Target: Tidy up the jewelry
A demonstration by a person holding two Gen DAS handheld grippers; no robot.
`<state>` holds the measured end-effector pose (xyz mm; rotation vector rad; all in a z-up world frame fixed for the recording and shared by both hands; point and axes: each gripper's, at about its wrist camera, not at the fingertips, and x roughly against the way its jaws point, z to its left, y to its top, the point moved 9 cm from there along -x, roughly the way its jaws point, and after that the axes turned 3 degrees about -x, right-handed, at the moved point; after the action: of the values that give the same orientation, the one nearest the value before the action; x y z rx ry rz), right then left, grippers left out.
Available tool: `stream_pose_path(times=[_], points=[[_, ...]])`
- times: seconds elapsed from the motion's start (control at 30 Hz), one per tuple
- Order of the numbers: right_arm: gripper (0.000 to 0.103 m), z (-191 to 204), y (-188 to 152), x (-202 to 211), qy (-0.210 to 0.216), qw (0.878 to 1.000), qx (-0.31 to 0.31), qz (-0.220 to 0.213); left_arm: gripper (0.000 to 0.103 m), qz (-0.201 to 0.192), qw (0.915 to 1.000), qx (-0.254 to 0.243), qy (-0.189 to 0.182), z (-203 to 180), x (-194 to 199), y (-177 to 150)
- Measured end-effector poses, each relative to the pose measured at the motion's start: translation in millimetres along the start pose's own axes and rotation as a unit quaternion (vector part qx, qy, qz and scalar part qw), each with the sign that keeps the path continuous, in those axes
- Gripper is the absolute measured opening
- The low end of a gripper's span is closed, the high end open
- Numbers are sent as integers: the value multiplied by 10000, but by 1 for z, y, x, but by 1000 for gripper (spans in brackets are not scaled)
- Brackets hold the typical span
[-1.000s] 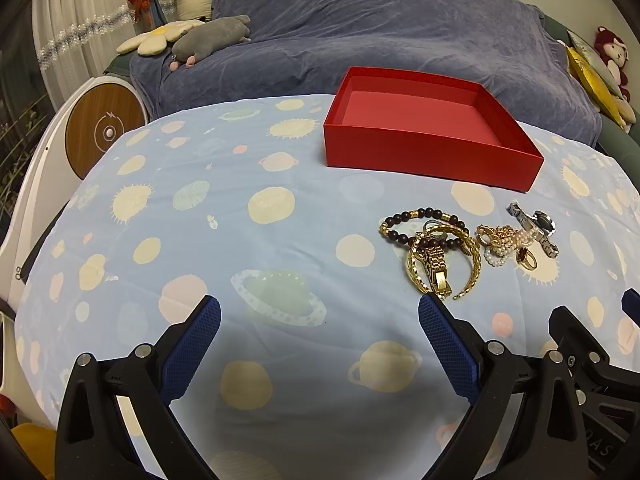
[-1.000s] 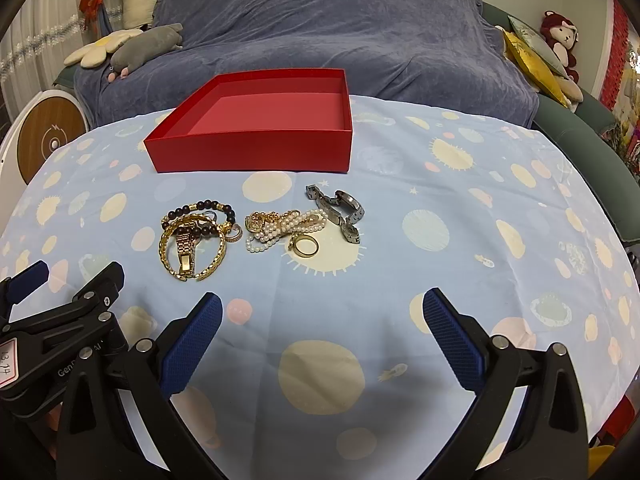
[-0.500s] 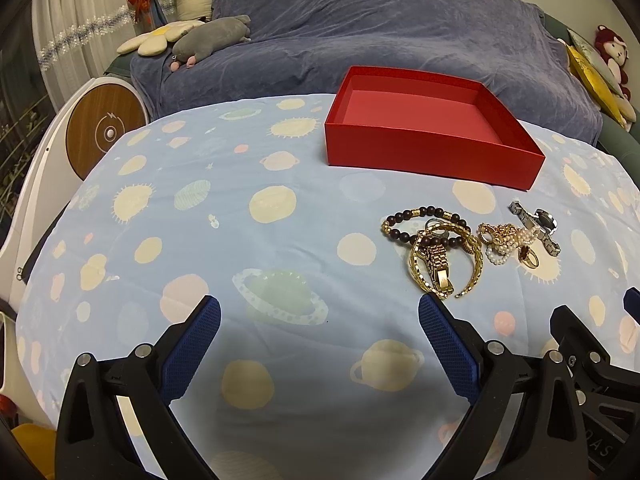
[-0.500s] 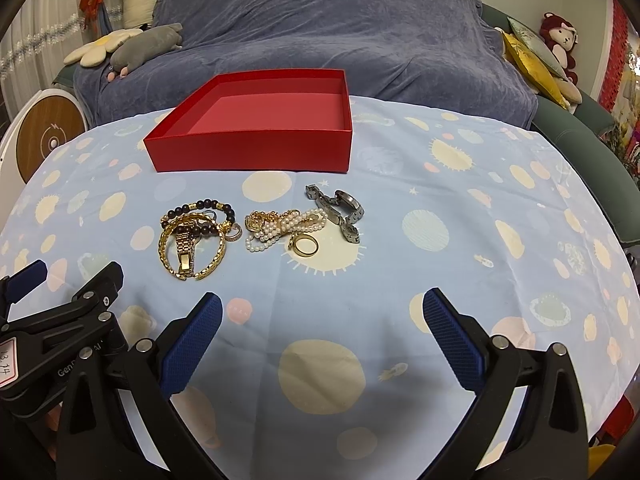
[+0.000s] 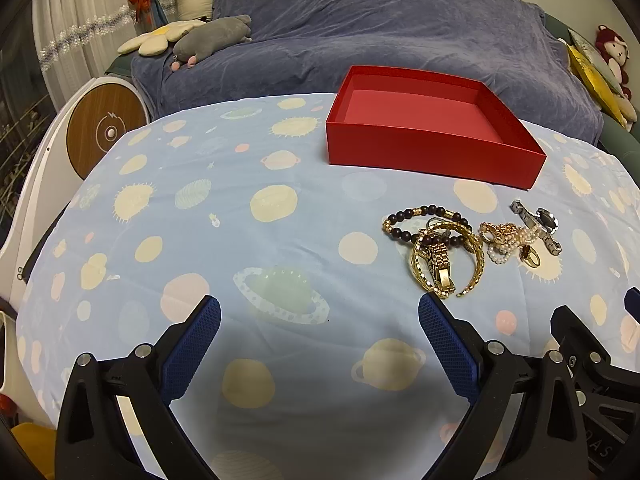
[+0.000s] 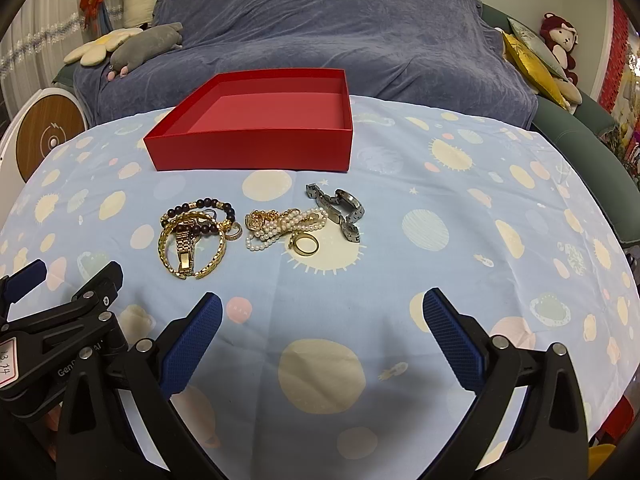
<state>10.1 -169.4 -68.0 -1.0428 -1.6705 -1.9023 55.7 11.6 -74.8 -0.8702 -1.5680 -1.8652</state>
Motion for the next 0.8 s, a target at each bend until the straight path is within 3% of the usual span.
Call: stream_pose_path(times=[0.8], points=[[98, -4, -2, -7, 113, 9999, -19, 104, 97, 90, 9997, 36, -204, 0, -2, -2]])
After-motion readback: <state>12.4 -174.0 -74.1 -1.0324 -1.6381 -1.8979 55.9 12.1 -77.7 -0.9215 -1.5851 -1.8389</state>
